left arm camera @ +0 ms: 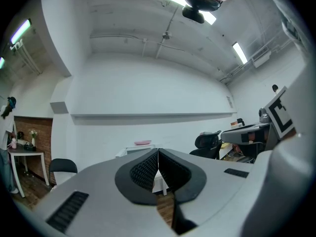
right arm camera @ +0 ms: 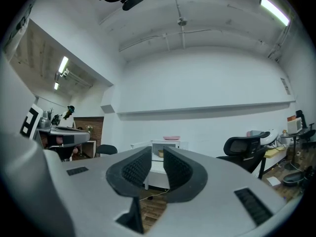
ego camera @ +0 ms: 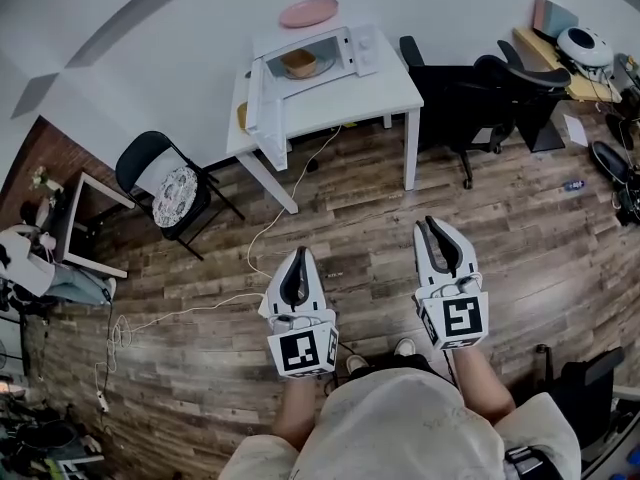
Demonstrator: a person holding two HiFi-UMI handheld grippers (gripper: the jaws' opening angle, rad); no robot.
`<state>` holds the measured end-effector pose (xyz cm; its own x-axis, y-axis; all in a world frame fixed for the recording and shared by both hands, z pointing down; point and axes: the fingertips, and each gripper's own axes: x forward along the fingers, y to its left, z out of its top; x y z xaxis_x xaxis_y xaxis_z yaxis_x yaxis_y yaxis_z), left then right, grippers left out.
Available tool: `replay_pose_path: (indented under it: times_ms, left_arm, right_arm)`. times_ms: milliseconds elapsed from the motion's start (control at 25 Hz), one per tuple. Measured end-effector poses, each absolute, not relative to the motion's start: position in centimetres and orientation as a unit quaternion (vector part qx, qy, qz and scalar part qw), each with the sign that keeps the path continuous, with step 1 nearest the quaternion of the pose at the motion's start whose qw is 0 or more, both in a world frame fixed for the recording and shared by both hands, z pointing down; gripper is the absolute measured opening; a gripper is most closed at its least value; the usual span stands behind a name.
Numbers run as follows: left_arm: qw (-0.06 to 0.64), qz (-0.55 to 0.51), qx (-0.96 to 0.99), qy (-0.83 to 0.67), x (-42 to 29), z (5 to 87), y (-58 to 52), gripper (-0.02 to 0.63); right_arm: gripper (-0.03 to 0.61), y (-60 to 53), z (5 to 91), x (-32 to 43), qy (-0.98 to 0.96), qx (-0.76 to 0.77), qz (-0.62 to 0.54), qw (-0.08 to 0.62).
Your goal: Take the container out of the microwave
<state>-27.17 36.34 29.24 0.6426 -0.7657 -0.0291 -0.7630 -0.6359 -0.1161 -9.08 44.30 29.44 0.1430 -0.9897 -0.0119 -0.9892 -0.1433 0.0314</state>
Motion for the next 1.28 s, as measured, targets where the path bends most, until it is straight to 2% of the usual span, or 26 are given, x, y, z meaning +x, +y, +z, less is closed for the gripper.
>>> replay_pose_path:
  times_ms: [40,80,160,840,1280]
  left_arm:
    - [0.058,-0.013,-0.904,0.423,-26.8,29.3,36.2,0.009]
    - [0.058,-0.015,-0.904,0.424,-26.5,29.5,36.2,0.009]
    - [0.058,-0.019,-0.903,0.425,-25.7,29.8,36.3,0.009]
    - [0.061,-0.034,-0.903,0.423,-21.4,31.4,37.0,0.009]
    - [0.043,-0.02,-0.905,0.423,-20.8,32.6,31.6,0.009]
  right_arm:
    - [0.115,44.1,29.7,-8.7,-0.655,0.755,-0.01,0.009]
    - [0.149,44.0,29.9,-8.4,-0.657,0.754,-0.006,0.01]
    - [0.166,44.0,30.5,-7.8,-0.658,0.753,0.0,0.013]
    - [0.176,44.0,32.5,-4.3,-0.675,0.737,0.01,0.027]
    - [0.176,39.0,32.9,-3.8,-0.671,0.74,0.005,0.044]
